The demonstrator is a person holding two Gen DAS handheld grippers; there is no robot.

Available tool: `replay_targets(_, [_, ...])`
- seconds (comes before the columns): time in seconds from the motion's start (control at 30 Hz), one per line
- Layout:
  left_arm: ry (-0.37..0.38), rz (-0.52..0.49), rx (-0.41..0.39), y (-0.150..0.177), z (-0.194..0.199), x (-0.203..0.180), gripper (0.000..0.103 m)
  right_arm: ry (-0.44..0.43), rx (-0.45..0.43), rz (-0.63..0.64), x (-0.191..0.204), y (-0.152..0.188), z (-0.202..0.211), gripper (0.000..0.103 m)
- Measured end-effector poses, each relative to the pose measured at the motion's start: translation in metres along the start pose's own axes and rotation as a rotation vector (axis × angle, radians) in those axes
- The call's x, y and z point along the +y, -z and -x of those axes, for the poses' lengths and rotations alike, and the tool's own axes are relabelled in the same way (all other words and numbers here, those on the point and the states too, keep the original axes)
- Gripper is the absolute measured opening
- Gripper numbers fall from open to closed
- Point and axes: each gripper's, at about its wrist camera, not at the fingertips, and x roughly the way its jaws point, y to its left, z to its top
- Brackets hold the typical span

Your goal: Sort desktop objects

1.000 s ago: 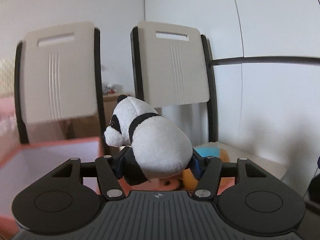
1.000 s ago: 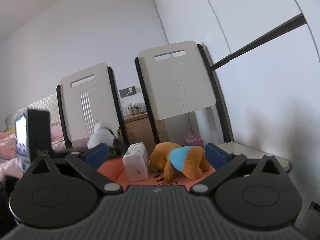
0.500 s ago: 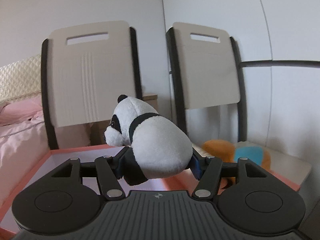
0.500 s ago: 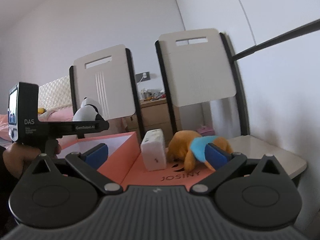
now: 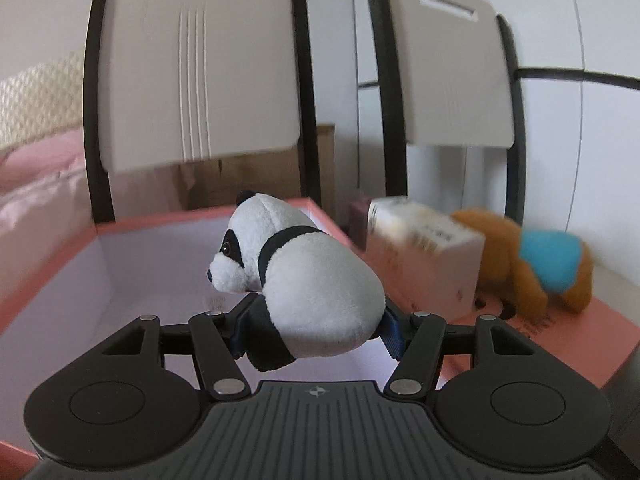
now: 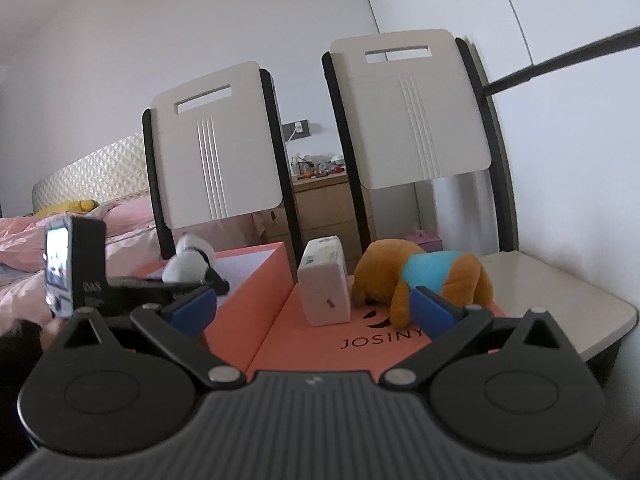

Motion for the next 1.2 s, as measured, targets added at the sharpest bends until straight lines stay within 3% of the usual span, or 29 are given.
replay_targets(0.13, [0.003, 0.018, 0.011, 0.006, -0.003, 0.003, 0.067, -0.005, 0.010, -0.003, 0.001, 0.000, -0.004, 0.103])
replay_targets(0.23, [-0.008, 0.018, 0.003, 0.008, -0.002, 0.004, 0.076, -0.008, 0.017, -0.005, 0.001, 0.001, -0.007, 0.103])
replay_targets(0.7, [0.012, 0.027, -0.104, 0.002, 0.060, 0.001, 0.103, 0.012, 0.071, 0.029, 0.000, -0.004, -0.003, 0.103])
replay_targets(0.93, [-0.005, 0.052, -0.142, 0.011, 0.104, 0.015, 0.103, -0.001, 0.079, 0.031, 0.007, -0.018, -0.013, 0.103])
replay_targets(1.2, [-0.074, 0.094, -0.167, 0.021, 0.108, 0.043, 0.103, -0.006, 0.046, 0.102, 0.022, -0.018, -0.053, 0.103])
